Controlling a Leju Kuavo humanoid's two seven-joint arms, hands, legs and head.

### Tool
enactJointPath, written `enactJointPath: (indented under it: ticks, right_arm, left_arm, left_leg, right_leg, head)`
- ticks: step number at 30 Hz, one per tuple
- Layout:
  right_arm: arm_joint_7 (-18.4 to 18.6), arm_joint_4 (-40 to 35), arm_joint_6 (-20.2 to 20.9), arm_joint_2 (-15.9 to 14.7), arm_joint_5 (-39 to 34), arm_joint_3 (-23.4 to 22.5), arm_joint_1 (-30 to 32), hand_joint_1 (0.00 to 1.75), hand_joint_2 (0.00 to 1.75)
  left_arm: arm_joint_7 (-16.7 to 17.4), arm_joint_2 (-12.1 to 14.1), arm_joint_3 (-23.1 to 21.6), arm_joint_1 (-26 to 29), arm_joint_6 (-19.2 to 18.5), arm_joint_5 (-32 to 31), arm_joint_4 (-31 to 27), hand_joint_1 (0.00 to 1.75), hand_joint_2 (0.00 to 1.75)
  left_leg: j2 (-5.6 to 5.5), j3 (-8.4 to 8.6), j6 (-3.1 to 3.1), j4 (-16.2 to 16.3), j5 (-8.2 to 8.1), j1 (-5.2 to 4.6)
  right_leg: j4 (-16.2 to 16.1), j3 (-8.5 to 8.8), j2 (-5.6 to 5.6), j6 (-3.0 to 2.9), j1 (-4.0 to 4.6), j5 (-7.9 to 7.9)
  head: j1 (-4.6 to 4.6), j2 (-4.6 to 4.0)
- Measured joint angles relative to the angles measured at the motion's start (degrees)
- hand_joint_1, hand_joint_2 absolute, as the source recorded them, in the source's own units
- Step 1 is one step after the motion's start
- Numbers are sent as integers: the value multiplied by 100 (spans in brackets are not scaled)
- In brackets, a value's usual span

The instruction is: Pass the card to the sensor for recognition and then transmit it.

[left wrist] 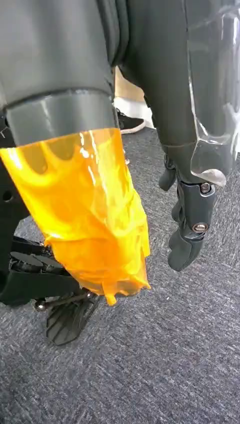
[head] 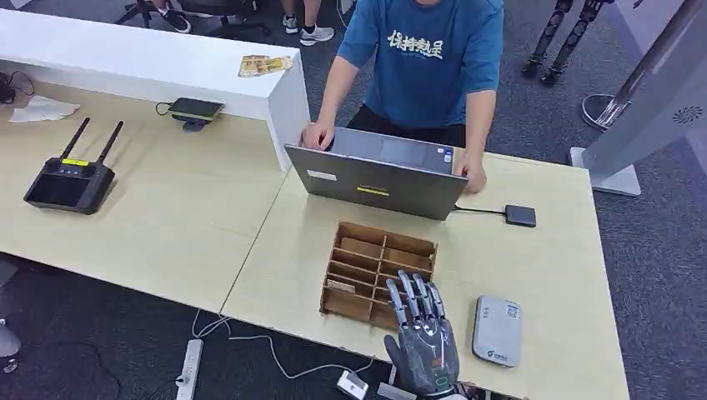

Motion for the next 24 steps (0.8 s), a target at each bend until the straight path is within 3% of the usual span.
enactJointPath:
  ticks: [5, 13, 24]
  right_arm:
    - [321, 520, 46, 37, -77, 30, -351, 0, 175]
    - [855, 914, 815, -26, -77, 286, -826, 0, 175]
    - [1028, 951, 1331, -168, -300, 566, -999, 0, 175]
  left_arm:
    - [20, 0, -2, -1, -4, -2, 0, 0, 0]
    - [70, 0, 0, 0, -59, 46, 0, 0, 0]
    - [83, -2, 0, 0, -100, 122, -2, 0, 0]
  left_leg:
    - [0, 1, 0, 0, 1, 0]
    - [1, 3, 0, 0, 2, 0]
    - [0, 1, 0, 0, 1, 0]
  right_leg:
    - [0, 0, 0, 0, 0, 1]
    - [0, 0, 1, -1, 0, 2]
    - [0, -1, 0, -1, 0, 0]
  head:
    - [2, 0]
    - [0, 0]
    - [0, 0]
